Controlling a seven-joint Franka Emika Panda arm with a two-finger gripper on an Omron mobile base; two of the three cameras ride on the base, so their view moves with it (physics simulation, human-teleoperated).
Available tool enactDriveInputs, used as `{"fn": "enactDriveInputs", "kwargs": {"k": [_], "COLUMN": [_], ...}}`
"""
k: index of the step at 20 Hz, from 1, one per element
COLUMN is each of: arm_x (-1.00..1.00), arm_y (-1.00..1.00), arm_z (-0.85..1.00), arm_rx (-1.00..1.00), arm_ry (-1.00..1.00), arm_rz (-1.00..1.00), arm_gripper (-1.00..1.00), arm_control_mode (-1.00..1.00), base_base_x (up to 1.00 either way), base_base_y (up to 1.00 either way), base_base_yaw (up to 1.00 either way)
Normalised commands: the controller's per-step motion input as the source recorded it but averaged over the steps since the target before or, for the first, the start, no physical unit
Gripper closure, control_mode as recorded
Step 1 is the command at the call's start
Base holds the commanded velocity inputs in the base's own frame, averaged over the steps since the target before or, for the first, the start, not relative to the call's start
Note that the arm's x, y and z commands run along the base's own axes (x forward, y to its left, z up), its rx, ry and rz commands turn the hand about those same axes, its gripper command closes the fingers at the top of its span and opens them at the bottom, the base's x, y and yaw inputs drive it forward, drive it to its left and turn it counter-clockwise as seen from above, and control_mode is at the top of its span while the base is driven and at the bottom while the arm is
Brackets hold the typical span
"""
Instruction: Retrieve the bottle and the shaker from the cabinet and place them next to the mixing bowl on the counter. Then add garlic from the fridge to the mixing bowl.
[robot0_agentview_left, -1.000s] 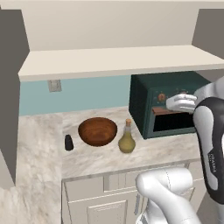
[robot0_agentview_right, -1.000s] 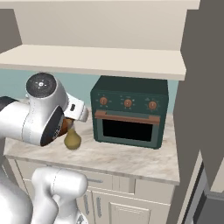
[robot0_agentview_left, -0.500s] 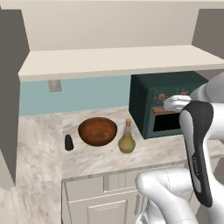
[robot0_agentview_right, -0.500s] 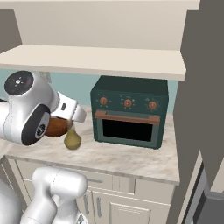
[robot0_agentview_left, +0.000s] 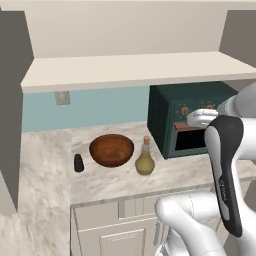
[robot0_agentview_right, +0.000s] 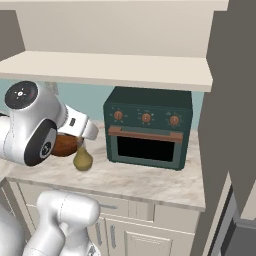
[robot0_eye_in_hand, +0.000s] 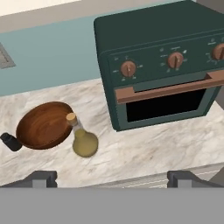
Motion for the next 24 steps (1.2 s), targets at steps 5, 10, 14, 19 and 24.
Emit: {"fn": "enactDriveInputs", "kwargs": {"k": [5,10,14,19,24], "arm_x": [0.0,0.0,0.0,0.0,0.0], "arm_y": [0.0,0.0,0.0,0.0,0.0], "arm_z": [0.0,0.0,0.0,0.0,0.0], "arm_rx": [0.0,0.0,0.0,0.0,0.0], "arm_ry": [0.0,0.0,0.0,0.0,0.0], "arm_rz": [0.0,0.0,0.0,0.0,0.0], "arm_gripper": [-1.0,-1.0,-1.0,-1.0,-1.0], "arm_control_mode": [1.0,1.0,1.0,1.0,1.0], "base_base_x": [-0.13,-0.93,-1.0,-1.0,-0.66], "base_base_y": [0.0,0.0,0.0,0.0,-0.11], "base_base_yaw": [0.0,0.0,0.0,-0.03,-0.32]}}
